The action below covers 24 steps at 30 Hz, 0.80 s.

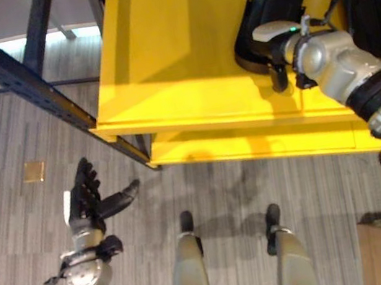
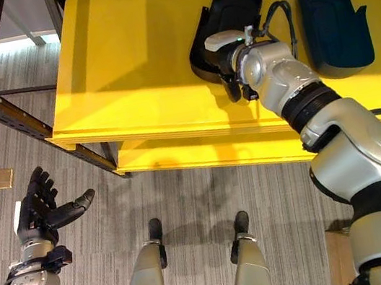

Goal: Move parts from the plastic box to the shelf.

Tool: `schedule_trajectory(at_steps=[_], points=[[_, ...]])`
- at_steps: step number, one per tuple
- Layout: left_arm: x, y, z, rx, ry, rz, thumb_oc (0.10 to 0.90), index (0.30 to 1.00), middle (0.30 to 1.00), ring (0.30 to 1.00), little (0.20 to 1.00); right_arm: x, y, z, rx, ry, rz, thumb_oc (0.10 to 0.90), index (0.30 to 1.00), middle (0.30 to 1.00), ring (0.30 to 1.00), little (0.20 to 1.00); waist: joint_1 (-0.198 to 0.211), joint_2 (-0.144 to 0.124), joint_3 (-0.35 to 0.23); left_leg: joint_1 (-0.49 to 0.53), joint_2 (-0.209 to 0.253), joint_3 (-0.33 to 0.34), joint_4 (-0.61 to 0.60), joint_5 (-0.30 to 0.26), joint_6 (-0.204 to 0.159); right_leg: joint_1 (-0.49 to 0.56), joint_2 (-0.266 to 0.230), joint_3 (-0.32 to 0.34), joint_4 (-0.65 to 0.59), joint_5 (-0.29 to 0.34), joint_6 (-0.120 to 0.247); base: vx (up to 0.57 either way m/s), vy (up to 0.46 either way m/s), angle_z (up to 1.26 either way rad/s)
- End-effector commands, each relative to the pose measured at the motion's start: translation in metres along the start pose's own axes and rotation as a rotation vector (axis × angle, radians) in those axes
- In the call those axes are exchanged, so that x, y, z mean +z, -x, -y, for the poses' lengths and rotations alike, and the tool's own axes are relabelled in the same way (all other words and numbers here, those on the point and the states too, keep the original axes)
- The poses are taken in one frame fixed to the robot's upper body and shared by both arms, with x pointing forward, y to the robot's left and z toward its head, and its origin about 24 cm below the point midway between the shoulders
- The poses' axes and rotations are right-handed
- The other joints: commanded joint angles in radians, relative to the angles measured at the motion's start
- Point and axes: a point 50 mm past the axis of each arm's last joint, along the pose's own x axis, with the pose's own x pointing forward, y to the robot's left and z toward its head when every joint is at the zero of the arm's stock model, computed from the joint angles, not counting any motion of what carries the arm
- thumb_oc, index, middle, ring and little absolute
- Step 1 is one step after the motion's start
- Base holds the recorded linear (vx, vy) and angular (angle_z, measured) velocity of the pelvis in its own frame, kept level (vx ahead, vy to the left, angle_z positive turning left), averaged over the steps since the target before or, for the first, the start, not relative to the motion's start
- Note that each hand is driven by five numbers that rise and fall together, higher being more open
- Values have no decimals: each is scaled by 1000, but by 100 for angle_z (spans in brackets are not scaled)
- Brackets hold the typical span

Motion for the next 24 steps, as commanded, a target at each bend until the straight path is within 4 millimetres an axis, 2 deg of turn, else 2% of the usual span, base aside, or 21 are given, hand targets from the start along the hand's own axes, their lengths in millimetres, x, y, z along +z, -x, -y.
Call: schedule_trajectory(at_steps=[1, 18, 24], points=[[46, -8, -16, 61, 33, 220, 900, 1000, 1000, 1000, 1000, 118, -6, -64, 215, -63, 450, 900, 1000, 1000, 1000, 1000, 44, -17, 26, -31, -13, -31, 23, -6, 42, -26, -29, 28, 27, 46, 29, 0, 0, 0], [49, -7, -19, 81, 30, 235, 900, 1000, 1000, 1000, 1000, 139, 7, -61, 199, 65, 558, 900, 1000, 1000, 1000, 1000, 32, -22, 26, -30, -7, -30, 28, -11, 40, -31, -25, 34, 29, 43, 28, -1, -2, -1], [50, -7, -20, 93, 26, 240, 900, 1000, 1000, 1000, 1000, 160, 20, -61, 198, 119, 664, 900, 1000, 1000, 1000, 1000, 28, -24, 26, -30, -7, -31, 30, -12, 40, -29, -23, 37, 28, 42, 28, 0, 0, 0]])
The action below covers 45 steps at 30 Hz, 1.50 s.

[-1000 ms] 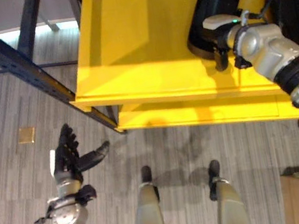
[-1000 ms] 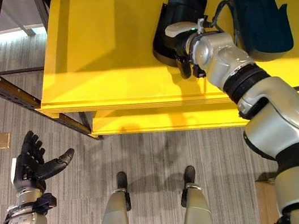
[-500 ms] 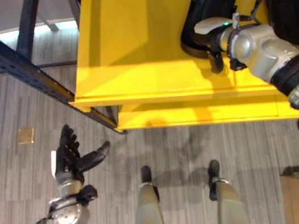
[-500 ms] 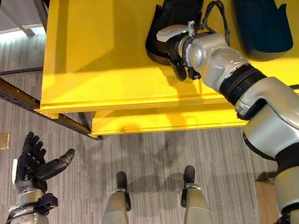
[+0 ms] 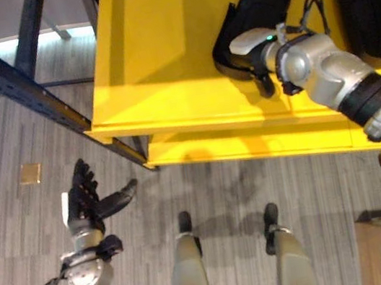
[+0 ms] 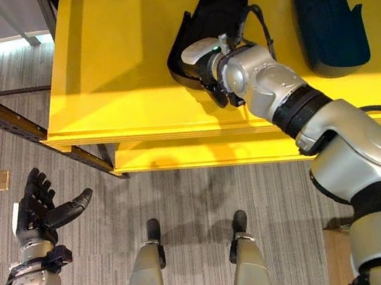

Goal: Move parts from the plastic box to the shelf.

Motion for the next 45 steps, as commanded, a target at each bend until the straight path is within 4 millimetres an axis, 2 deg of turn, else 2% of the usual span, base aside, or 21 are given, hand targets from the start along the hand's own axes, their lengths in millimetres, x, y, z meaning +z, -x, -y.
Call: schedule_trajectory(at_steps=[1, 7, 13, 25, 36, 45], points=[[51, -7, -18, 60, 12, 239, 900, 1000, 1000, 1000, 1000, 128, -1, -38, 126, -48, 542, 900, 1000, 1000, 1000, 1000, 31, -25, 25, -31, -23, -32, 28, -8, 46, -28, -38, 37, 29, 39, 32, 0, 0, 0], [53, -8, -18, 55, 8, 248, 900, 1000, 1000, 1000, 1000, 138, 4, -40, 139, -30, 589, 900, 1000, 1000, 1000, 1000, 26, -28, 24, -32, -21, -32, 30, -9, 45, -27, -37, 37, 28, 38, 33, 0, 0, 0], [54, -7, -18, 64, 5, 255, 900, 1000, 1000, 1000, 1000, 133, 9, -44, 151, 0, 596, 900, 1000, 1000, 1000, 1000, 17, -33, 24, -31, -18, -30, 31, -10, 43, -26, -37, 37, 25, 39, 33, 0, 0, 0], [55, -6, -19, 70, -9, 256, 900, 1000, 1000, 1000, 1000, 99, 23, -43, 158, 34, 555, 900, 1000, 1000, 1000, 1000, -5, -43, 25, -22, -14, -23, 26, -11, 41, -27, -34, 44, 22, 41, 35, 0, 0, 0], [55, -4, -20, 64, -22, 258, 900, 1000, 1000, 1000, 1000, 65, 41, -51, 210, 41, 509, 900, 1000, 1000, 1000, 1000, -26, -46, 27, -15, -10, -17, 30, -15, 38, -27, -32, 52, 26, 38, 36, 0, -1, 0], [54, -3, -21, 60, -26, 251, 900, 1000, 1000, 1000, 1000, 56, 48, -58, 244, 24, 503, 900, 1000, 1000, 1000, 1000, -35, -43, 26, -15, -9, -15, 35, -18, 37, -27, -32, 53, 28, 38, 36, 1, -1, 0]])
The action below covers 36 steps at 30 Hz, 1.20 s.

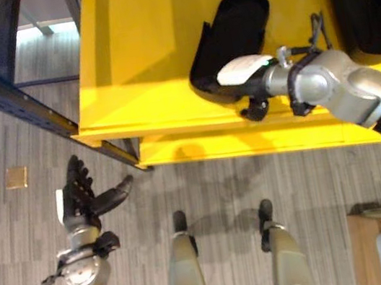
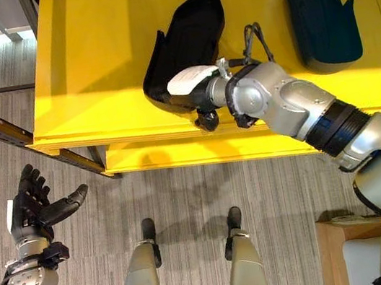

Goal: Move parts from the plastic box to the shelf.

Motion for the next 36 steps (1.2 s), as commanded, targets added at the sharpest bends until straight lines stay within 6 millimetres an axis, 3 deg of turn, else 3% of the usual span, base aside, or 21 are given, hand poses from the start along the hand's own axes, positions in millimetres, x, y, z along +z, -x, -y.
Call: schedule_trajectory(at_steps=[1, 16, 36], points=[[49, -1, -17, 37, -27, 231, 900, 1000, 1000, 1000, 1000, 34, -7, -34, 172, -21, 188, 900, 1000, 1000, 1000, 1000, -5, -12, 3, -15, -9, -39, 12, 6, 30, -29, -35, 46, 37, 39, 31, 0, 0, 0], [48, -1, -17, 29, -38, 226, 900, 1000, 1000, 1000, 1000, 19, 7, -43, 203, -57, 149, 900, 1000, 1000, 1000, 1000, -19, -11, -2, -12, -7, -38, 15, 5, 28, -29, -33, 48, 41, 38, 31, 0, 0, 0], [47, -2, -18, 15, -49, 217, 900, 1000, 1000, 1000, 1000, -27, 46, -45, 191, -82, -31, 900, 1000, 1000, 1000, 1000, -51, -16, -6, -7, -1, -36, 20, 5, 23, -31, -28, 56, 49, 36, 31, 0, 0, 0]])
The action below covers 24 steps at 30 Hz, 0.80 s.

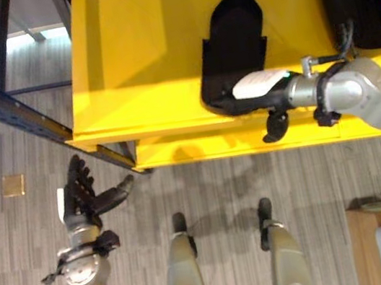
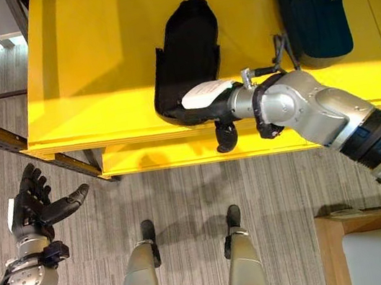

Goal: Move parts from the plastic box to the shelf.

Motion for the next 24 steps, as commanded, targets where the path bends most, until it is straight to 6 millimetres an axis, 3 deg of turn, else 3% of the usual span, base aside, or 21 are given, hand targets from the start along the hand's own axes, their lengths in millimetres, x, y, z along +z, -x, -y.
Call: schedule_trajectory(at_steps=[1, 13, 24], points=[[45, 1, -19, 22, -50, 217, 900, 1000, 1000, 1000, 1000, -9, 8, -28, 131, -38, -34, 900, 1000, 1000, 1000, 1000, -17, -12, -14, -5, 1, -45, -8, 25, 17, -32, -27, 36, 50, 33, 23, 0, 0, 0], [43, 2, -22, 27, -55, 206, 900, 1000, 1000, 1000, 1000, -21, 25, -29, 117, -57, -87, 900, 1000, 1000, 1000, 1000, -27, -15, -20, -3, 3, -43, -4, 23, 15, -29, -23, 36, 52, 30, 21, 0, 0, 0], [43, 3, -24, 33, -56, 205, 900, 1000, 1000, 1000, 1000, -18, 30, -24, 97, -43, -77, 900, 1000, 1000, 1000, 1000, -30, -17, -24, -2, 5, -43, -1, 22, 15, -27, -22, 39, 55, 30, 21, 0, -1, 0]])
